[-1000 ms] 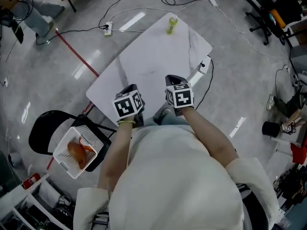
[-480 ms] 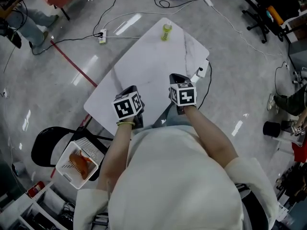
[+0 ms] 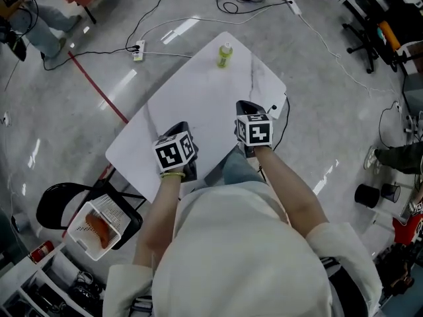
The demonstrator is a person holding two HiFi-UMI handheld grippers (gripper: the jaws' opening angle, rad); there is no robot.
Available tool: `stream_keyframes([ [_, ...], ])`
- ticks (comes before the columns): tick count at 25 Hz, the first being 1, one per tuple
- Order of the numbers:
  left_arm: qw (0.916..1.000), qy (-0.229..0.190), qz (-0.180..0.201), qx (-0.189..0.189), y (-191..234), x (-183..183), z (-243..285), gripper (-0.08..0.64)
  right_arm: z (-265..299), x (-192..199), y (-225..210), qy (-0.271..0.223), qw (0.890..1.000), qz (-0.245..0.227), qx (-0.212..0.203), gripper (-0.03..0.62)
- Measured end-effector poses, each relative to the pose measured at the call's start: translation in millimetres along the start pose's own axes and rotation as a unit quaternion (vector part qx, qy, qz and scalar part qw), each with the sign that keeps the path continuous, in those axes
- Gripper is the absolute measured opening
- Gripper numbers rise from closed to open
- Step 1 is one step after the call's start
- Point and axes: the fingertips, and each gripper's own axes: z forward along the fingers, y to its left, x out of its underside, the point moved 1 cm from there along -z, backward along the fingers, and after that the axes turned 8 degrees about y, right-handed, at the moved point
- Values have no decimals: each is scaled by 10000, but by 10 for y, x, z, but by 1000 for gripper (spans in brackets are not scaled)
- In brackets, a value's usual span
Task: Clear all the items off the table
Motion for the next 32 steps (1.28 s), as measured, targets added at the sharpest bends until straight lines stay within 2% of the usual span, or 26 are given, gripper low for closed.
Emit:
stream_keyframes([
  [7,9995,120,-248,-133,-247,-199,445,9,359,-240,-457,200,9996,-61,-189,6],
  [13,9991,143,-376,-160,-464,-416,829,9,732,-424,-745,433,9979,-145,-455,56],
  [23,9949,73,-933,-382,-501,-647,1457,9,1559,-728,-980,572,9932,-519,-876,140],
  [32,9892,98,-1301,-664,-385,-760,1943,9,2286,-862,-1096,724,9876,-865,-1091,214],
])
